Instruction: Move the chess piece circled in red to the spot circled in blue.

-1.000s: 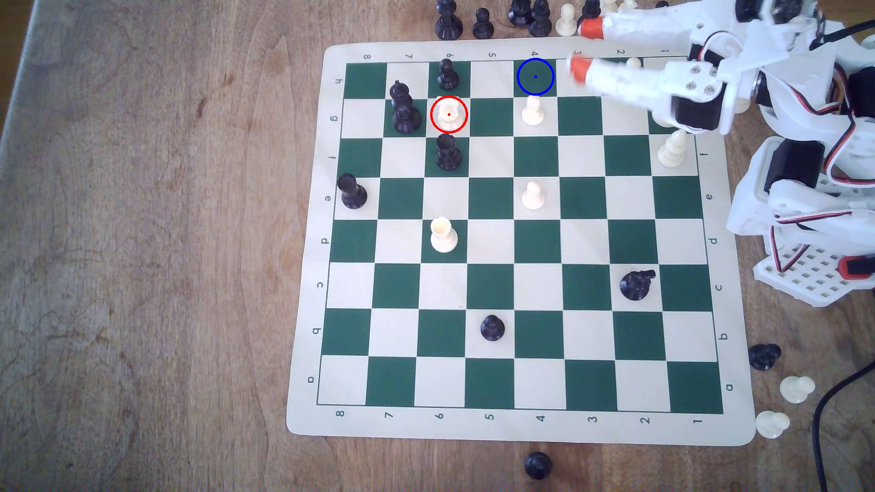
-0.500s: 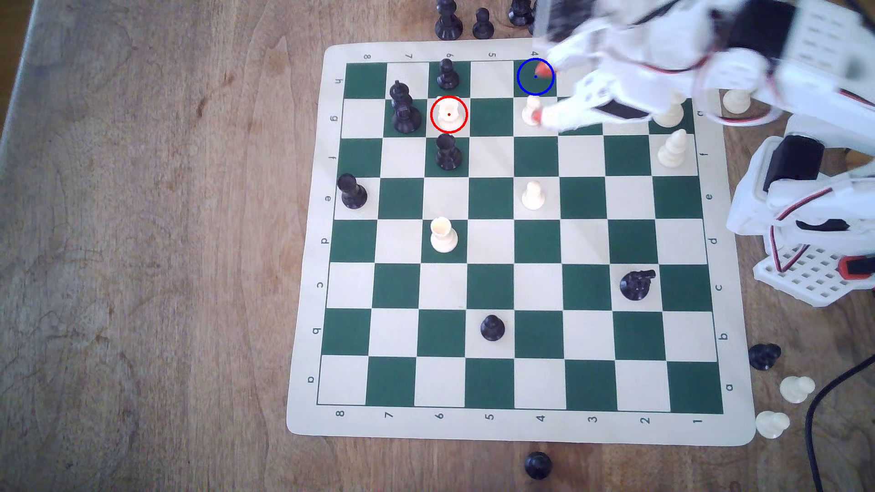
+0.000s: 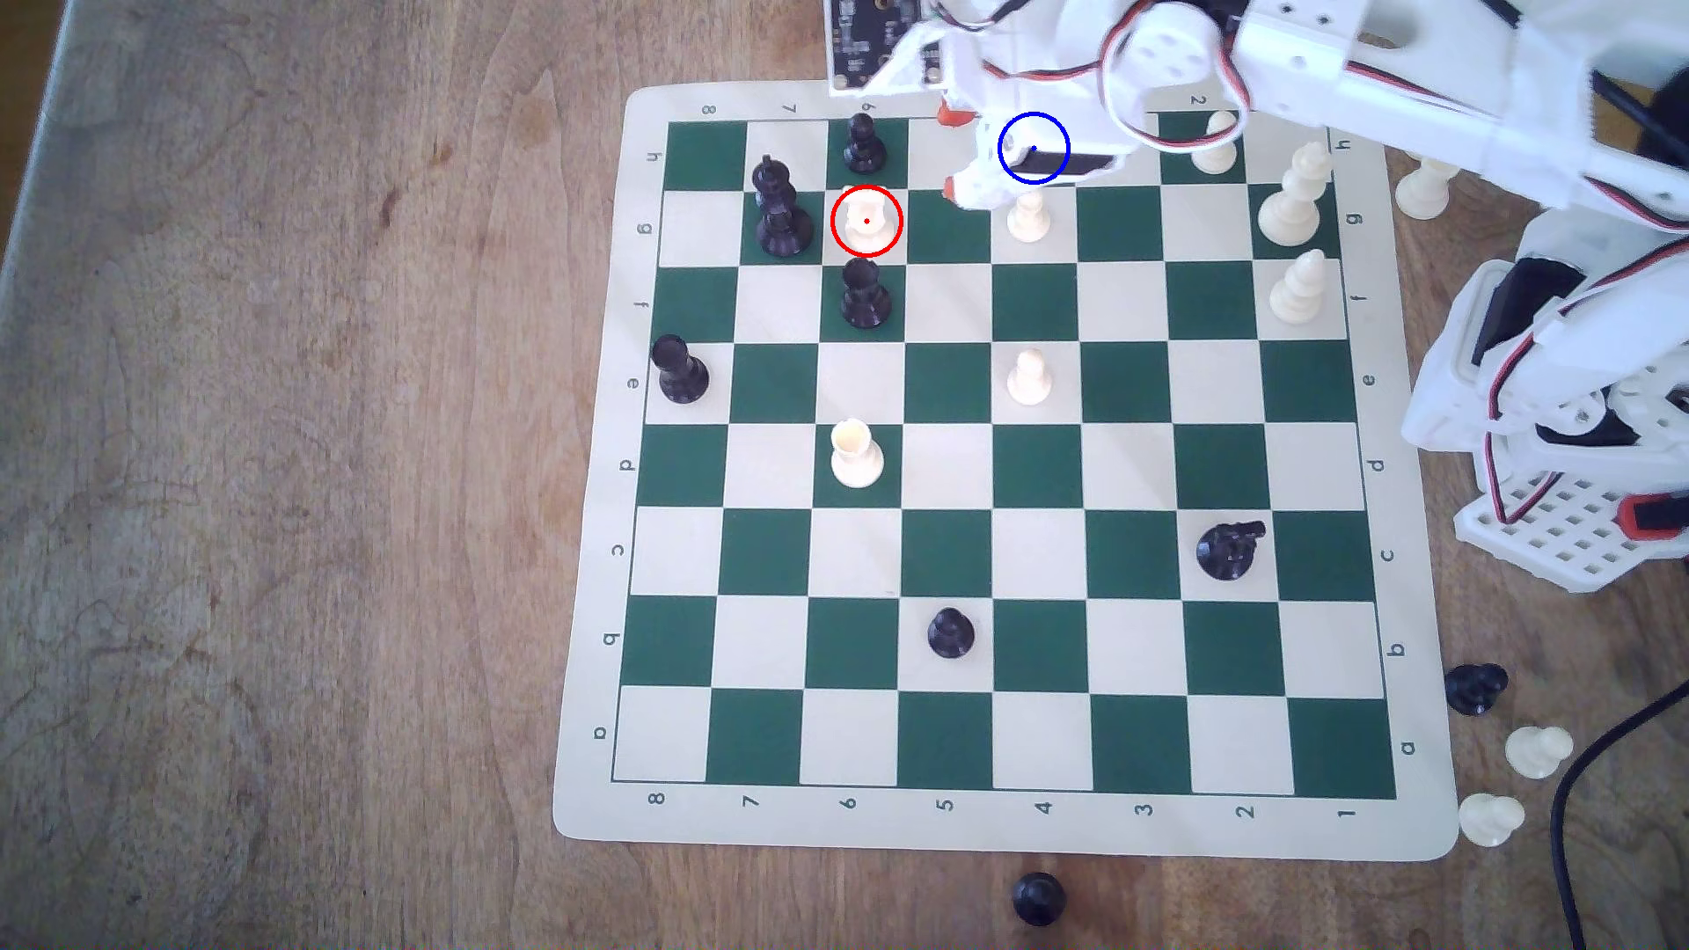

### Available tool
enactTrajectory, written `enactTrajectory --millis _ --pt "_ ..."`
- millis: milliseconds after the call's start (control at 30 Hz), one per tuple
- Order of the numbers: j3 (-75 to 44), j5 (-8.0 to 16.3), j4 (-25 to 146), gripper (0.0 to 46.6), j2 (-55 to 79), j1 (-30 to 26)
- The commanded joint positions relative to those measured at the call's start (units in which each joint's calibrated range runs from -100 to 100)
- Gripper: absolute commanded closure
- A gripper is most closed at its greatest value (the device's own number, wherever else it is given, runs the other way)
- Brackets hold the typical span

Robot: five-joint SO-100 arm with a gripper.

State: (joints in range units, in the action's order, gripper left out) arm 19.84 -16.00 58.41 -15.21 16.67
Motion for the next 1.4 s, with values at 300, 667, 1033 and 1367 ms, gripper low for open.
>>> enactTrajectory --millis 300,667,1033,1367 --pt "-10.3 2.4 -2.1 33.2 10.0 -1.7" --pt "-17.7 3.3 -1.6 35.6 17.3 -2.0" --pt "-20.9 3.5 -1.5 35.9 21.7 -1.3" --pt "-21.7 3.2 -3.1 35.2 24.5 -1.2"
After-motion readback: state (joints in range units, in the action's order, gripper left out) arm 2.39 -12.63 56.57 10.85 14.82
